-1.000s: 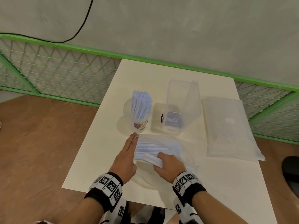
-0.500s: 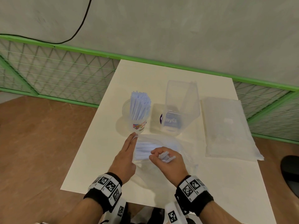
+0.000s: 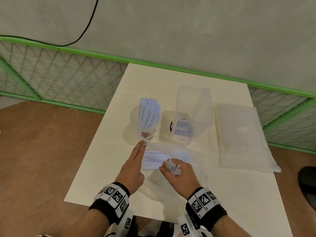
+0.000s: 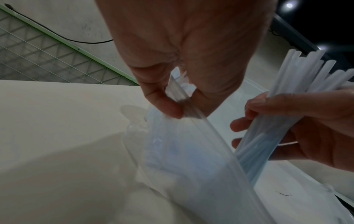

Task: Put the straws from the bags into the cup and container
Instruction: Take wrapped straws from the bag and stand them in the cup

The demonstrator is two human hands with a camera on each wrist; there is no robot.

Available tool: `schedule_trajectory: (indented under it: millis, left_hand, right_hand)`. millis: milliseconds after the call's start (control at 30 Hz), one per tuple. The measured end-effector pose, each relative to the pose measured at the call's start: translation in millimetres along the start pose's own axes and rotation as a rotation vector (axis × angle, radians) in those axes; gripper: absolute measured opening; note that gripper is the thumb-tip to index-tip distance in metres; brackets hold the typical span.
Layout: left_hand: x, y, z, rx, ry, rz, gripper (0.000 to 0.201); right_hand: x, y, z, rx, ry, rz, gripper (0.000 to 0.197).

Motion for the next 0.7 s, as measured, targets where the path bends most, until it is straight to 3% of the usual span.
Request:
schedule_trajectory:
  millis: [100,200,533,700]
  left_hand:
    - [0,-2,1,-0.001,-0.009,0.016,0.103]
    - [1,-4,2,-0.002,-0.020,0.025,0.102]
    - [3,-6,-1,0.009,-0.018,0.034,0.103]
    - [7,-6,0,0.022,0.010,0.054,0.103]
  right_hand:
    - [6,0,5,0.016,0.011,-0.006,0.024]
    - [11,3,13,-0.031,-0.113,-0.024,0.006]
    - [19,-16,21,0.029,-0.045,-0.009,0.011]
    - [74,-56,71,-0.094,-0.346,0.047,0.002]
Point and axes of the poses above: each hand's wrist, its own y-axis away from the middle knuckle, its own z-axis out of the back of the hand, x = y × z, the point moved 8 cm from there along -y, towards the middle knuckle, and after that the axes turned 13 degrees about z, right-handed, at the moved point
